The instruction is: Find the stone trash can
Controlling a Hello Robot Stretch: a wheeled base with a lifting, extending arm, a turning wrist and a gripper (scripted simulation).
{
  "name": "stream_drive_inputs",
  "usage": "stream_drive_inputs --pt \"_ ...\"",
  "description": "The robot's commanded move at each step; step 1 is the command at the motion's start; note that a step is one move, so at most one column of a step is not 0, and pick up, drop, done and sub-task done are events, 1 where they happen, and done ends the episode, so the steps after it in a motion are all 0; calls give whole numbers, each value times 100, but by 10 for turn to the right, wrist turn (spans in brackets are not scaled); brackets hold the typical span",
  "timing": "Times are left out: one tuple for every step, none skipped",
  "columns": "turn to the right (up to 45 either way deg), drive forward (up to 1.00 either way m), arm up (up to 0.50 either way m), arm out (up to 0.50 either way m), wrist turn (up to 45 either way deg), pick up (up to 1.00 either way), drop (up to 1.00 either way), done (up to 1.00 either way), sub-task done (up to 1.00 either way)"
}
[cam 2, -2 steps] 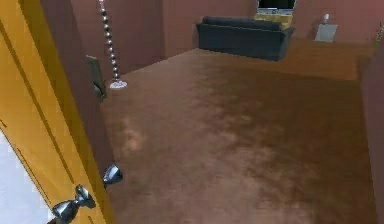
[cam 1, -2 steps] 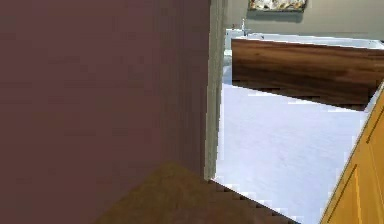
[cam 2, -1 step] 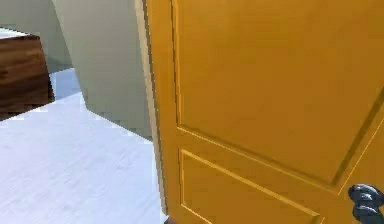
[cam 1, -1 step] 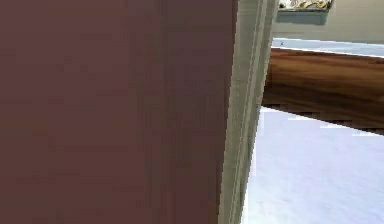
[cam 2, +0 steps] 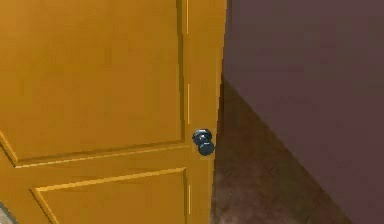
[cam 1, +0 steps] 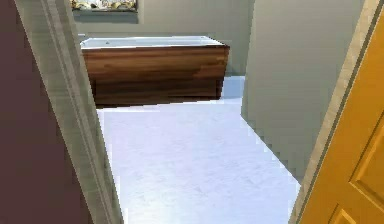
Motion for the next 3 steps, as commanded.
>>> stream_drive_inputs --pt "180 0 0 0 0 0 0 0 0" --pt "0 55 0 0 0 0 0 0 0" --pt "-450 0 0 0 0 0 0 0 0"
